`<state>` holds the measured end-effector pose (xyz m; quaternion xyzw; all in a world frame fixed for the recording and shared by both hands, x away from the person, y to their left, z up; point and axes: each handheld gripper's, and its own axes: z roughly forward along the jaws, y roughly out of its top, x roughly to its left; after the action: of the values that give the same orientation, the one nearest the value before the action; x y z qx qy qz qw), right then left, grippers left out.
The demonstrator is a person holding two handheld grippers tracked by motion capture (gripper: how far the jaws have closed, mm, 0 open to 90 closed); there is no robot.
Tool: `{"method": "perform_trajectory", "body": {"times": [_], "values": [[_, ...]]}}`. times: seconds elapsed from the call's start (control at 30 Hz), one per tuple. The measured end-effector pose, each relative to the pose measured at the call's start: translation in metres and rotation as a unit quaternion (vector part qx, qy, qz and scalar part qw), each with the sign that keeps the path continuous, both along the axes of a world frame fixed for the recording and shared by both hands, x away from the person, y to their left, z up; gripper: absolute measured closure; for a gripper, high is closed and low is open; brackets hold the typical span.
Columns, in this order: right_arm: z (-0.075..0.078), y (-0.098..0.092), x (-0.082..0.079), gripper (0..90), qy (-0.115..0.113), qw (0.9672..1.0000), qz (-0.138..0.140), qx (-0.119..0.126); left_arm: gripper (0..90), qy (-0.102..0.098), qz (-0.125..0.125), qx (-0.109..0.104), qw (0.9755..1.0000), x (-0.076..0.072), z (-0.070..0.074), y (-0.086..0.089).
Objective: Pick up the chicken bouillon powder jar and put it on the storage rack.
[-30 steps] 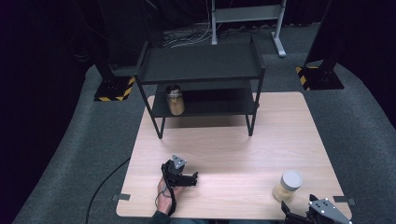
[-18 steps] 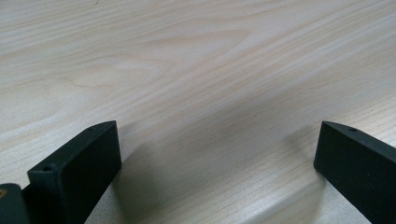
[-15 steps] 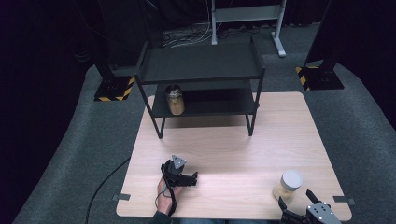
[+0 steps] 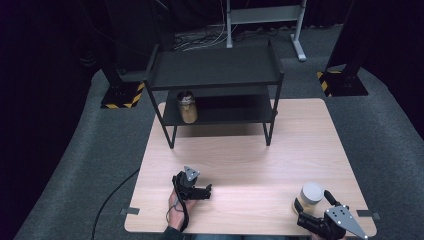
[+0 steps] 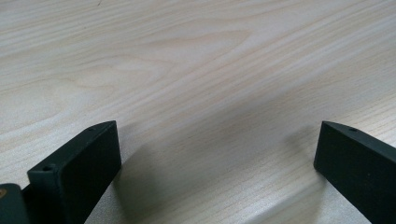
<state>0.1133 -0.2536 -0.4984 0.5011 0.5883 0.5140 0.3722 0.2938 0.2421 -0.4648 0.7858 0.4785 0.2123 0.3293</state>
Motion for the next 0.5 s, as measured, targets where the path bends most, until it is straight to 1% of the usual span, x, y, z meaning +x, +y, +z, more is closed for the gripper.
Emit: {"method": "perform_trajectory", "body": {"times": [0.13, 0.2, 0.33, 0.37, 0.4, 0.43, 0.47, 0.5], "values": [[-0.001, -0.002, 0.003, 0.0, -0.003, 1.0000, -0.002, 0.007, 0.1, -0.002, 0.000, 0.003, 1.0000, -0.001, 0.000, -0.001], [-0.001, -0.002, 0.005, 0.0, -0.001, 1.0000, -0.004, 0.006, 0.1, -0.003, -0.001, 0.004, 1.0000, -0.001, 0.000, -0.001], [-0.005, -0.003, 0.008, 0.7, -0.008, 0.9997, -0.008, 0.024, 0.2, -0.001, 0.000, 0.001, 1.0000, 0.000, 0.000, 0.000], [-0.008, -0.004, 0.007, 17.4, -0.015, 0.9994, -0.007, 0.032, 0.2, -0.001, 0.000, 0.001, 1.0000, 0.000, 0.000, 0.000], [-0.010, -0.008, 0.008, 31.6, -0.016, 0.9988, 0.000, 0.046, 0.2, -0.001, -0.001, 0.002, 1.0000, 0.000, 0.000, 0.000], [-0.009, -0.006, 0.009, 31.8, -0.008, 0.9984, -0.006, 0.055, 0.2, -0.001, -0.001, 0.002, 1.0000, 0.000, 0.000, 0.000], [-0.009, 0.000, 0.008, 32.1, -0.011, 0.9985, -0.019, 0.050, 0.2, -0.001, -0.001, 0.002, 1.0000, 0.000, 0.000, 0.000], [-0.006, 0.003, 0.008, 32.2, -0.007, 0.9991, -0.021, 0.037, 0.2, -0.002, -0.001, 0.003, 1.0000, -0.001, 0.000, -0.001]]}}
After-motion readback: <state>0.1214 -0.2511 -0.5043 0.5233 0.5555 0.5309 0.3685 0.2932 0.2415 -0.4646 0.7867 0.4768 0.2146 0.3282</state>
